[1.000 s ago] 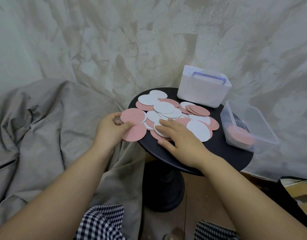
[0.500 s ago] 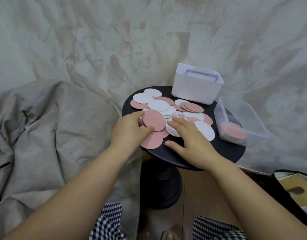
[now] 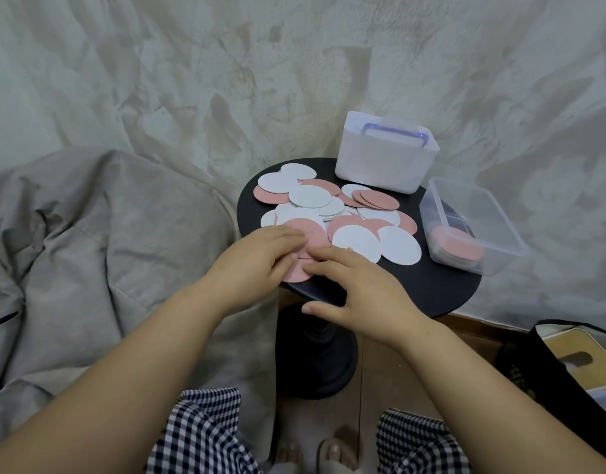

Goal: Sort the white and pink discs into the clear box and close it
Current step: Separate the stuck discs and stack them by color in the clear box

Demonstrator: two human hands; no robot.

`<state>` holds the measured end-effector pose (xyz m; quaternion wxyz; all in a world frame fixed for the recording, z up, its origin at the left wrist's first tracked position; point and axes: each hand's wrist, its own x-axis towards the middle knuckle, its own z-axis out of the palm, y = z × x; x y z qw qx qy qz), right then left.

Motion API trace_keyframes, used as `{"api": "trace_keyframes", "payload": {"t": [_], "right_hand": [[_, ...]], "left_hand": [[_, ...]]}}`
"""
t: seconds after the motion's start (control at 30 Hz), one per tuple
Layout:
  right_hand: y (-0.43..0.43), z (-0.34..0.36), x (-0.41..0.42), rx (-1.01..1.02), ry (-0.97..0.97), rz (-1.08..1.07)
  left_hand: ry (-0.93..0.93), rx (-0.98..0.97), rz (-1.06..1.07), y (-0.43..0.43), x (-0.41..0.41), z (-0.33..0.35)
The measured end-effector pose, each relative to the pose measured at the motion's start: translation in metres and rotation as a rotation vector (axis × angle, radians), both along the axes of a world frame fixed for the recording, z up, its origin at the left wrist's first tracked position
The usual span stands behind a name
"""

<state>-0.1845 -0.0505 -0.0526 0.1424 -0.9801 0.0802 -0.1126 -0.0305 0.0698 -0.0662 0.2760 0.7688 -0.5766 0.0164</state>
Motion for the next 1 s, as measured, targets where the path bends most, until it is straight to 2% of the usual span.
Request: {"api": "trace_keyframes", "payload": {"t": [0.3,0.6,0.7,0.83,0.9,0.97,1.0], "right_hand": [[-0.006,-0.011,-0.016,-0.067,-0.164,-0.04],[-0.008,-0.015,-0.033,-0.02,-0.247,-0.084],[-0.01,-0.011,-0.038,0.16,-0.302,-0.16],[-0.013,0.003,-0.039,0.468,-0.389,-0.335],[-0.01,0.01,-0.036,0.583,-0.411,-0.346],[-0.006,0.013,-0.033,0.607,-0.399,-0.337],[-0.005,0.014,-0.031,0.601,-0.395,-0.346]], "left_hand": [[-0.112,-0.155,-0.07,0.018,-0.013,-0.01],[-0.165,-0.264,-0.087,0.027,-0.011,-0.015],[0.05,-0.407,0.033,0.028,-0.017,-0.007],[0.58,-0.569,0.249,0.02,-0.038,0.012],[0.829,-0.56,0.196,0.012,-0.05,0.018],[1.066,-0.522,0.106,0.004,-0.064,0.022],[1.125,-0.506,0.075,0.001,-0.069,0.023]]}}
